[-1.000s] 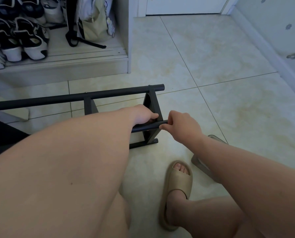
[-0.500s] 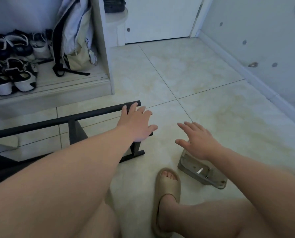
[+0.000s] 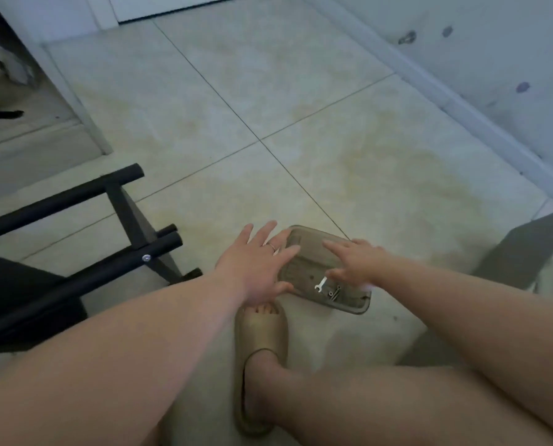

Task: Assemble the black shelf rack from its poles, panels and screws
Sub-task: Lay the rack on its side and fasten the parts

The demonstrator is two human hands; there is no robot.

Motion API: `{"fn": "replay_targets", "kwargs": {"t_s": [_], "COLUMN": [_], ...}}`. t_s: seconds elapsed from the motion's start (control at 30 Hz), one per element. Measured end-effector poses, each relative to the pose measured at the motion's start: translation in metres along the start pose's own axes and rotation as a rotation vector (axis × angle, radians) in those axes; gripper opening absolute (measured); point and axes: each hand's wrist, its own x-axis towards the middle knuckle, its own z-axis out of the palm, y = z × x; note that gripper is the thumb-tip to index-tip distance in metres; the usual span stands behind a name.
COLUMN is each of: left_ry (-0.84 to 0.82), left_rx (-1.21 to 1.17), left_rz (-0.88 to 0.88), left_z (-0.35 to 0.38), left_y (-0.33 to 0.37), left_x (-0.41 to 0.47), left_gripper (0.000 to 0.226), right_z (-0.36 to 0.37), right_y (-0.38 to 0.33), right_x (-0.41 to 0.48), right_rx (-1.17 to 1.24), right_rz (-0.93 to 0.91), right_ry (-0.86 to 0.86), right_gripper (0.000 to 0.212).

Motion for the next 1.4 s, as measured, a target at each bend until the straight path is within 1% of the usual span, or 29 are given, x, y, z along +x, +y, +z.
{"fn": "replay_targets", "kwargs": {"t_s": [0.07, 0.17, 0.23, 0.4, 0.47, 0.53, 0.63, 0.77, 0.87, 0.9, 0.97, 1.0, 1.1, 1.2, 1.3, 1.37, 1.4], "left_ry": [-0.065, -0.099, -0.065, 0.06, 0.119, 0.179, 0.22, 0.257, 0.263, 0.266, 0.275, 0.276, 0.213, 0.158, 0.168, 0.186, 0.209], "left_rx": [0.001, 0.016, 0.023, -0.043, -0.067, -0.063, -0.02, 0.014, 0.011, 0.006, -0.006, -0.02, -0.045, -0.017, -0.034, -0.072, -0.152], "left_rz": [0.033, 0.12, 0.178, 0.205, 0.211, 0.217, 0.224, 0.223, 0.214, 0.215, 0.227, 0.233, 0.211, 0.178, 0.096, -0.024, -0.108], "left_z": [0.023, 0.058, 0.077, 0.109, 0.116, 0.12, 0.122, 0.124, 0.125, 0.125, 0.122, 0.118, 0.099, 0.068, 0.027, 0.0, -0.013], "left_y": [0.002, 0.006, 0.009, 0.007, 0.004, 0.0, -0.004, -0.005, -0.003, -0.002, -0.002, -0.002, -0.008, -0.02, -0.035, -0.043, -0.047], "left_x": [0.015, 0.034, 0.042, 0.051, 0.05, 0.053, 0.058, 0.06, 0.06, 0.06, 0.058, 0.054, 0.041, 0.018, -0.015, -0.04, -0.053], "left_gripper": [0.076, 0.073, 0.067, 0.048, 0.041, 0.033, 0.024, 0.021, 0.02, 0.019, 0.024, 0.028, 0.038, 0.041, 0.041, 0.039, 0.037], "right_z": [0.019, 0.045, 0.058, 0.096, 0.111, 0.122, 0.13, 0.132, 0.13, 0.128, 0.119, 0.113, 0.08, 0.034, -0.014, -0.043, -0.056], "right_y": [0.006, 0.014, 0.017, 0.023, 0.023, 0.022, 0.019, 0.018, 0.018, 0.018, 0.018, 0.018, 0.015, 0.006, -0.011, -0.028, -0.039], "right_x": [0.021, 0.05, 0.067, 0.098, 0.106, 0.114, 0.126, 0.134, 0.13, 0.128, 0.121, 0.116, 0.098, 0.074, 0.04, 0.011, -0.004], "right_rx": [-0.005, 0.019, 0.007, -0.079, -0.104, -0.133, -0.15, -0.156, -0.126, -0.113, -0.085, -0.067, -0.02, 0.026, 0.113, 0.207, 0.26], "right_rz": [-0.031, -0.059, -0.064, -0.087, -0.111, -0.153, -0.186, -0.175, -0.162, -0.157, -0.15, -0.144, -0.116, -0.097, -0.093, -0.104, -0.12], "right_ry": [-0.073, -0.089, -0.095, -0.166, -0.185, -0.163, -0.117, -0.113, -0.115, -0.116, -0.103, -0.084, 0.011, 0.103, 0.215, 0.297, 0.34], "right_gripper": [0.072, 0.062, 0.055, 0.038, 0.036, 0.034, 0.029, 0.026, 0.031, 0.034, 0.036, 0.033, 0.012, 0.014, 0.023, 0.023, 0.021]}}
